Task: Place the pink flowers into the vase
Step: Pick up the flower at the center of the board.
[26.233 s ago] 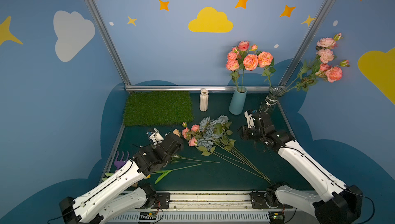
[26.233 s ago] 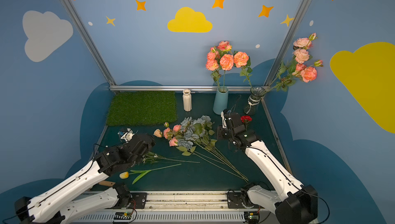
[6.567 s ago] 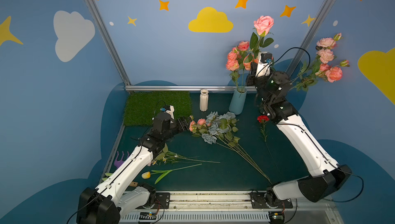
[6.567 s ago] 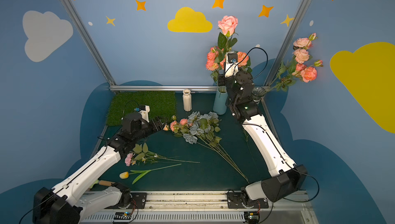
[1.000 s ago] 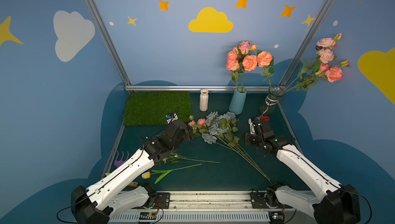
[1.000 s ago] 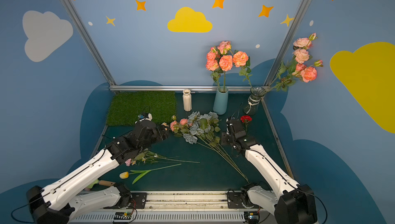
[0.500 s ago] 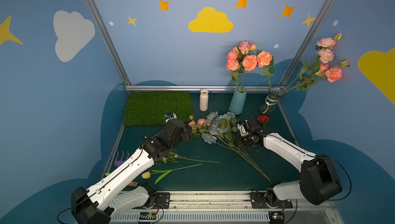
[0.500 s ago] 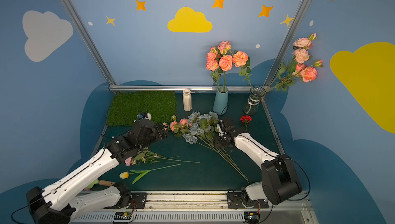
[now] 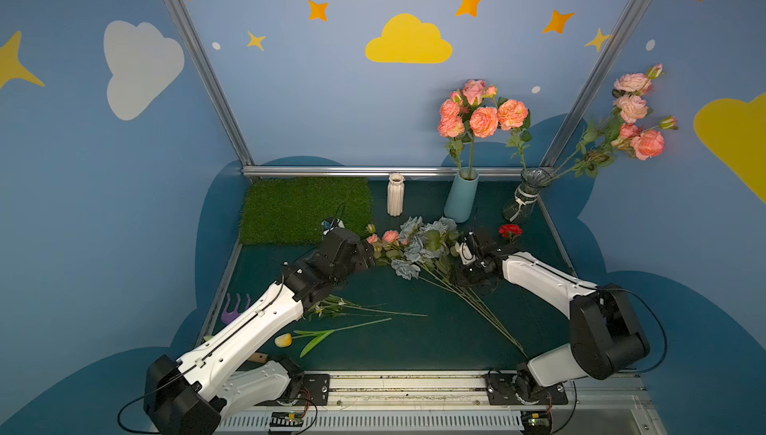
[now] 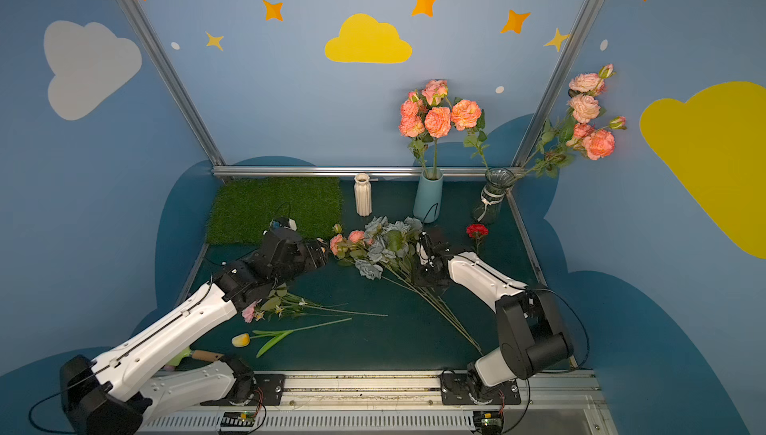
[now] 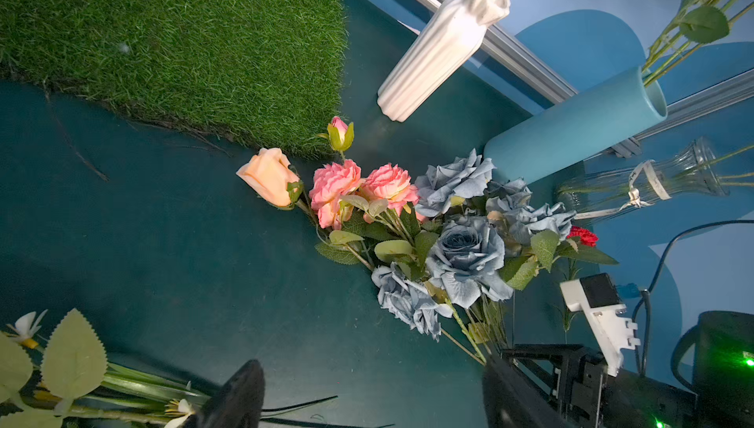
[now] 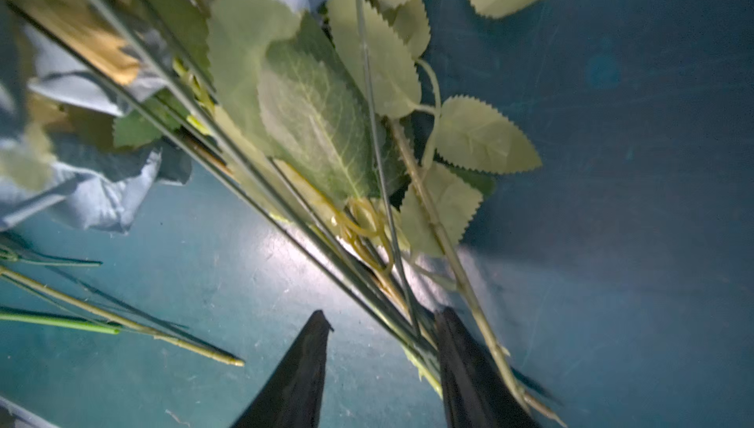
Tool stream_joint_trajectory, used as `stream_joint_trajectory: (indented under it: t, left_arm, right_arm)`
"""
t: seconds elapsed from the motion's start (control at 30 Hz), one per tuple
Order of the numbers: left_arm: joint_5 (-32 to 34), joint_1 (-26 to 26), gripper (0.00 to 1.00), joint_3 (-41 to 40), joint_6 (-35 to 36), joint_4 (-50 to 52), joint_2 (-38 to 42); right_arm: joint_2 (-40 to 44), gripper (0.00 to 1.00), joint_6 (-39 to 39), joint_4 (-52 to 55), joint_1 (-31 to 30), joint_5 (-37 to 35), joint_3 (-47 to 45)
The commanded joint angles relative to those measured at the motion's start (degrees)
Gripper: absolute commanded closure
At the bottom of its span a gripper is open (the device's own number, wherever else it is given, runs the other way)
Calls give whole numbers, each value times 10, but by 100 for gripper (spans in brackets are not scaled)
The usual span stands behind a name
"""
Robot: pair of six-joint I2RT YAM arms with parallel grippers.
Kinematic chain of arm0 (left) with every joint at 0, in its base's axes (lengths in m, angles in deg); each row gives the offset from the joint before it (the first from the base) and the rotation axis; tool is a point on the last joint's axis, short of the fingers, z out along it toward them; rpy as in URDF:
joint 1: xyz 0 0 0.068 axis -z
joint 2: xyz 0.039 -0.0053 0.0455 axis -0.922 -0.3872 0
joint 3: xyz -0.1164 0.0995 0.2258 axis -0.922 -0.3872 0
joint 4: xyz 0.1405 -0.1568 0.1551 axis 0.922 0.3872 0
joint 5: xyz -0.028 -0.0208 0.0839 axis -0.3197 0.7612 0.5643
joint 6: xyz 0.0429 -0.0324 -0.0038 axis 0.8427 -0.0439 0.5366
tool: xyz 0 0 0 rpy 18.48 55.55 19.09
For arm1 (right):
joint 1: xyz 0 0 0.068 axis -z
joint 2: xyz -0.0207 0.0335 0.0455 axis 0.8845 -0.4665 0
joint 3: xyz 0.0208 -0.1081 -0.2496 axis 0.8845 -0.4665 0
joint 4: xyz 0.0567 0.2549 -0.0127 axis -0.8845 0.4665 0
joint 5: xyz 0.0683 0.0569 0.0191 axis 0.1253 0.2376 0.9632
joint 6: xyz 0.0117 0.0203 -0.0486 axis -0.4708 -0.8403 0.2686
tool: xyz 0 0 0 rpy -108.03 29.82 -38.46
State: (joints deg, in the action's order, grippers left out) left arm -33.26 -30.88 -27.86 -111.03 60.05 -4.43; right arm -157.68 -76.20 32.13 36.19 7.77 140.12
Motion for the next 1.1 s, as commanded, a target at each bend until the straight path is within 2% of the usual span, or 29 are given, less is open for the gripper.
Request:
stream_joint_trajectory:
  t: [0.0, 0.23, 0.33, 0.4, 0.6, 0.73, 1.07]
  left_arm:
    - [-5, -6, 16, -5, 8, -5, 1]
    - [-19, -21, 16, -16, 12, -12, 11]
    - [-24, -28, 16, -23, 14, -16, 19]
    - [-25, -30, 16, -27, 17, -16, 23]
    - [-30, -31, 15, -33, 20, -16, 33]
    - [-33, -32, 16, -37, 21, -18, 40]
    - [-36, -32, 15, -42, 15, -15, 58]
  right_arm:
    - [-18, 55, 8, 5, -4, -16, 26]
    - [-73, 57, 18, 0, -17, -19, 53]
    - [-91, 62, 22, 4, -27, -29, 67]
    - [-98, 67, 25, 5, -31, -41, 73]
    - [-74, 92, 47, -6, -56, -78, 72]
    - [-66, 100, 63, 0, -68, -98, 77]
    - [-19, 100, 88, 38, -103, -141, 110]
